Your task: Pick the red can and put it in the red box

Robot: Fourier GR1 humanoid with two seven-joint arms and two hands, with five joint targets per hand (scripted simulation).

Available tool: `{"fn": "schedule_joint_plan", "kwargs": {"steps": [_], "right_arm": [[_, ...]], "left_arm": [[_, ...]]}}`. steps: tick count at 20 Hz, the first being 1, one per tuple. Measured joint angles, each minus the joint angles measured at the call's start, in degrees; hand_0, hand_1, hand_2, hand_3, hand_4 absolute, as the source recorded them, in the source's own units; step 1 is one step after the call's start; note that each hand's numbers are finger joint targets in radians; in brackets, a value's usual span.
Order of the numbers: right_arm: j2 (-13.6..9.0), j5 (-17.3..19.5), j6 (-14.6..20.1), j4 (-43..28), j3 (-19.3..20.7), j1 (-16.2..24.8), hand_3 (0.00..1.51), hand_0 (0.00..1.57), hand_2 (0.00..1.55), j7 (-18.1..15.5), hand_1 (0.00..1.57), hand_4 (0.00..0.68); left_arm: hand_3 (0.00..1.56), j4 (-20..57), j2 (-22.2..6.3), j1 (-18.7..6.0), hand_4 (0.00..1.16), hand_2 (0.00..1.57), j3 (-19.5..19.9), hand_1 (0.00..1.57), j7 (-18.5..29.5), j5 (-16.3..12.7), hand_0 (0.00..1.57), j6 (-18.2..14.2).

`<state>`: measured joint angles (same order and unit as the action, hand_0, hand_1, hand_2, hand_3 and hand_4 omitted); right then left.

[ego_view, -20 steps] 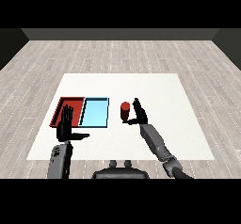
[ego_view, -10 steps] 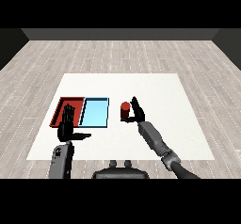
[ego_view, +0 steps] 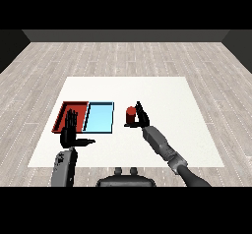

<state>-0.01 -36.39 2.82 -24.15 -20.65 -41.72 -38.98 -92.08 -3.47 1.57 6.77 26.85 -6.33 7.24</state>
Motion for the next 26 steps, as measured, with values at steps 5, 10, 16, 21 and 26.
{"fn": "schedule_joint_plan", "kwargs": {"steps": [5, 10, 16, 21, 26], "right_arm": [[0.01, -3.49, 0.13, 2.62, -1.70, -3.44, 0.00, 0.00, 0.00, 1.38, 0.00, 0.000], [0.01, -6.74, 0.75, 3.35, -4.85, -4.54, 0.00, 0.00, 0.00, 1.04, 0.00, 0.000], [0.00, -11.41, 2.65, 3.08, -10.07, -6.24, 0.00, 0.00, 0.00, 2.23, 0.00, 0.000], [-0.01, -15.23, 8.45, 2.60, -12.65, -7.13, 1.37, 1.47, 1.45, 5.26, 1.47, 0.508], [0.00, -14.88, 17.23, 6.00, -15.88, -9.96, 1.41, 1.46, 1.46, 9.96, 1.46, 0.533]], "left_arm": [[0.00, -2.64, 0.05, 0.99, 0.00, 0.00, -0.23, 0.00, -1.20, -0.16, 0.00, -0.29], [0.00, -2.30, -0.67, 0.95, 0.00, 0.00, 0.91, 0.00, -0.98, -0.80, 0.00, 0.11], [0.00, -3.37, -0.16, 1.53, 0.00, 0.00, 0.41, 0.00, -1.21, -0.69, 0.00, -0.14], [0.00, -4.97, -0.74, 1.87, 0.00, 0.00, 1.11, 0.00, -2.63, -1.57, 0.00, -0.02], [0.00, -3.96, -1.10, 1.55, 0.00, 0.00, 1.73, 0.00, -2.10, -1.81, 0.00, 0.27]]}}
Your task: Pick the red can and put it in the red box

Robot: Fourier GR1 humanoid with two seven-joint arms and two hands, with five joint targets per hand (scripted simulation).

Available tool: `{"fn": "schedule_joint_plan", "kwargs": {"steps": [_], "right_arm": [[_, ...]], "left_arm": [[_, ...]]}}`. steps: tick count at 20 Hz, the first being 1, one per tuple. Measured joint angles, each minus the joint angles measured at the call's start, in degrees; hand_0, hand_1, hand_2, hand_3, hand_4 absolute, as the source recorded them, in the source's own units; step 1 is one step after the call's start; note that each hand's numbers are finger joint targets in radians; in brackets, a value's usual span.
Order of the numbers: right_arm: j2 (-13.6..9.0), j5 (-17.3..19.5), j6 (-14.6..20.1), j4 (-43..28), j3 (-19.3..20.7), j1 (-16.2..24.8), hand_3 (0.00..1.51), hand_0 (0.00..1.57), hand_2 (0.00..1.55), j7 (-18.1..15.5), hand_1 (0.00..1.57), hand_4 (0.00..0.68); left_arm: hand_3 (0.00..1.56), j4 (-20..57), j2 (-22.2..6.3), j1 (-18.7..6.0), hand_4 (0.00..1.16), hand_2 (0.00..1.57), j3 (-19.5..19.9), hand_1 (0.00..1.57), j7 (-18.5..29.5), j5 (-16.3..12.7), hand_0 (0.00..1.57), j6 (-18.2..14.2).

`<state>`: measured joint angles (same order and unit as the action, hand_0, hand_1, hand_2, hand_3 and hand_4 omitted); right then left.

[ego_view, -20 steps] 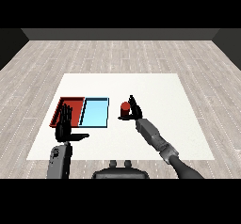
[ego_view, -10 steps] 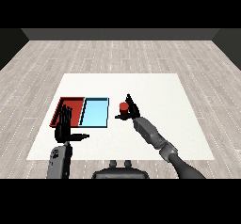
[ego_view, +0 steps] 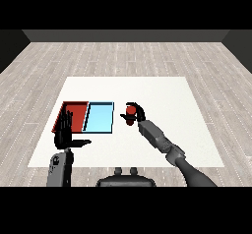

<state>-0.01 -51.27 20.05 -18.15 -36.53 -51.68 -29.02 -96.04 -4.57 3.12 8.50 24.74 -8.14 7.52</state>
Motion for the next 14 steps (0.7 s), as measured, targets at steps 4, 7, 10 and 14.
{"fn": "schedule_joint_plan", "kwargs": {"steps": [4, 7, 10, 14], "right_arm": [[-0.11, 0.45, 4.41, 1.24, -2.86, -0.76, 1.41, 1.48, 1.46, 2.23, 1.48, 0.524], [-0.17, 0.76, 6.75, 1.06, -4.96, -1.61, 1.42, 1.50, 1.48, 5.11, 1.50, 0.519], [-0.31, 0.62, 8.21, 0.70, -6.39, -2.00, 1.40, 1.51, 1.47, 6.90, 1.51, 0.526], [-0.17, 0.23, 8.05, 2.11, -6.32, -2.53, 1.38, 1.48, 1.44, 5.30, 1.48, 0.537]], "left_arm": [[0.00, 1.23, 0.06, -0.64, 0.00, 0.00, 0.17, 0.00, 0.69, 0.08, 0.00, 0.04], [0.00, 0.78, 0.48, 0.33, 0.00, 0.00, -0.34, 0.00, 0.91, 0.41, 0.00, 0.03], [0.00, 1.87, 0.56, -0.36, 0.00, 0.00, -0.24, 0.00, 1.11, 0.64, 0.00, -0.25], [0.00, 3.15, 0.58, -0.52, 0.00, 0.00, -0.28, 0.00, 2.46, 1.10, 0.00, -0.08]]}}
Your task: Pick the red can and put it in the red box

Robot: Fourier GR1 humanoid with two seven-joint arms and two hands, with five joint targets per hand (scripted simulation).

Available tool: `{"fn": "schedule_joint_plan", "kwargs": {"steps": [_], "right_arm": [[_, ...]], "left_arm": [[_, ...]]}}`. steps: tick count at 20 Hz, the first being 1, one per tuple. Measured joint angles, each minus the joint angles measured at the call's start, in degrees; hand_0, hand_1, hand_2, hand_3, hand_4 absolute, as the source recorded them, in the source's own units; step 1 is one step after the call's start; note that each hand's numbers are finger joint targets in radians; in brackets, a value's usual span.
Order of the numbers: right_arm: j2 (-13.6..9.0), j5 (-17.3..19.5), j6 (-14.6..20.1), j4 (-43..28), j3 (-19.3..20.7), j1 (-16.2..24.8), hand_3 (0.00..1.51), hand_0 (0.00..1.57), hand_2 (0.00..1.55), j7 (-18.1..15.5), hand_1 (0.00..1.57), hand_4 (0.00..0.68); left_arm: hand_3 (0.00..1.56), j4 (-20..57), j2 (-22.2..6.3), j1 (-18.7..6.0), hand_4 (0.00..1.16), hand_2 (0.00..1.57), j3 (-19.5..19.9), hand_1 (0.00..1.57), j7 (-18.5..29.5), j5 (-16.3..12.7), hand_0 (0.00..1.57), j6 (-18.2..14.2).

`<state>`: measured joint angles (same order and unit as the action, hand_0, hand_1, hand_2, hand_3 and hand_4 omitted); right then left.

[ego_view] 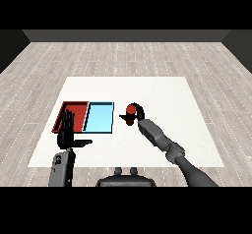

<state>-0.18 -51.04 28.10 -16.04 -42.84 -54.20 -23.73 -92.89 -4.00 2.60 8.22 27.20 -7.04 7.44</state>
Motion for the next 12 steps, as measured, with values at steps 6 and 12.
{"fn": "schedule_joint_plan", "kwargs": {"steps": [6, 12], "right_arm": [[0.15, 0.53, 0.53, -0.97, 0.65, -0.58, 1.38, 1.54, 1.45, -4.12, 1.54, 0.583], [-2.30, 4.61, 0.07, -6.63, 2.64, -0.54, 1.38, 1.51, 1.45, -3.01, 1.51, 0.541]], "left_arm": [[0.00, -1.73, 0.47, 1.71, 0.00, 0.00, -1.14, 0.00, -0.18, 0.03, 0.00, 0.65], [0.00, -1.73, 0.79, 0.57, 0.00, 0.00, -2.88, 0.00, -1.49, 1.66, 0.00, 0.12]]}}
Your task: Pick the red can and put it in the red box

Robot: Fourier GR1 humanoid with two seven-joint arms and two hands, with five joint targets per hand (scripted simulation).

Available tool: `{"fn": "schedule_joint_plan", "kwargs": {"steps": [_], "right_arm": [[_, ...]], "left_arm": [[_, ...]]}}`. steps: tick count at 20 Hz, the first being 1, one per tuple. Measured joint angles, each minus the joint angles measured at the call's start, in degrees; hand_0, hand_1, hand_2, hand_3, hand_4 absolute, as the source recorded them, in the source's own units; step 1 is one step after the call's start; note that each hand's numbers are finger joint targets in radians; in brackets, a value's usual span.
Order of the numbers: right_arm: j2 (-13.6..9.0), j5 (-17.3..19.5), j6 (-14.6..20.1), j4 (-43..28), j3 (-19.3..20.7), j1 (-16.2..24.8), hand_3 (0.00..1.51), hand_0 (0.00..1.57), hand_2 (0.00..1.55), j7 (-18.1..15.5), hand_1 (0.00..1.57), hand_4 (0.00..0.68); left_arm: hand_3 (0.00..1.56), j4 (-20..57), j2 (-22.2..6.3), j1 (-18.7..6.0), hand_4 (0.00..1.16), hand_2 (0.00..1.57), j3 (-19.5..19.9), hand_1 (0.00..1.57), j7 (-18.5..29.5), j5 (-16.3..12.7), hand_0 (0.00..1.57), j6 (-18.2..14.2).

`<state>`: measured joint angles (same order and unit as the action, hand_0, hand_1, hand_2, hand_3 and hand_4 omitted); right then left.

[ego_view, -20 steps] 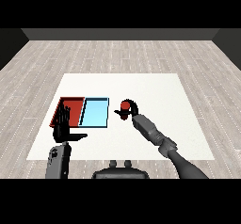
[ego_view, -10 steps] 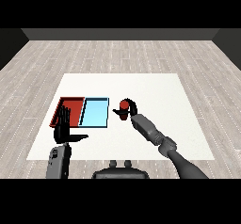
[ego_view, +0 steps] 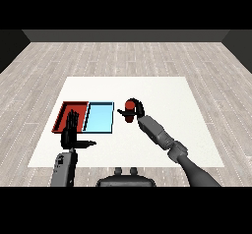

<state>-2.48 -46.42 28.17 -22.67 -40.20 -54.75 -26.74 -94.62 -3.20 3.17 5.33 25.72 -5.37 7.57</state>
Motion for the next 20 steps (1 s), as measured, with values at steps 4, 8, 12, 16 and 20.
{"fn": "schedule_joint_plan", "kwargs": {"steps": [4, 8, 12, 16, 20], "right_arm": [[-3.57, 2.72, 0.95, -7.05, 0.07, 1.92, 1.37, 1.52, 1.45, 1.17, 1.52, 0.553], [-7.84, 5.04, 3.39, -16.46, -0.25, 5.11, 1.39, 1.53, 1.46, 2.42, 1.53, 0.567], [-13.75, 7.12, 6.29, -28.06, -0.37, 9.06, 1.40, 1.50, 1.46, 4.79, 1.50, 0.581], [-19.06, 9.98, 9.93, -40.62, -0.45, 13.54, 1.40, 1.49, 1.46, 8.18, 1.49, 0.582], [-22.03, 13.32, 12.82, -50.10, 0.03, 17.11, 1.40, 1.49, 1.46, 12.58, 1.49, 0.582]], "left_arm": [[0.00, -4.16, 1.29, 0.99, 0.00, 0.00, -3.42, 0.00, -3.28, 2.23, 0.00, -1.29], [0.00, -5.32, 1.69, 1.31, 0.00, 0.00, -6.42, 0.00, -6.85, 2.02, 0.00, -0.54], [0.00, -6.97, 2.49, 0.34, 0.00, 0.00, -9.79, 0.00, -11.06, 2.46, 0.00, -0.75], [0.00, -9.14, 2.93, -0.93, 0.00, 0.00, -13.00, 0.00, -14.96, 2.97, 0.00, -3.08], [0.00, -9.63, 2.99, -2.13, 0.00, 0.00, -16.12, 0.00, -18.11, 3.83, 0.00, -5.23]]}}
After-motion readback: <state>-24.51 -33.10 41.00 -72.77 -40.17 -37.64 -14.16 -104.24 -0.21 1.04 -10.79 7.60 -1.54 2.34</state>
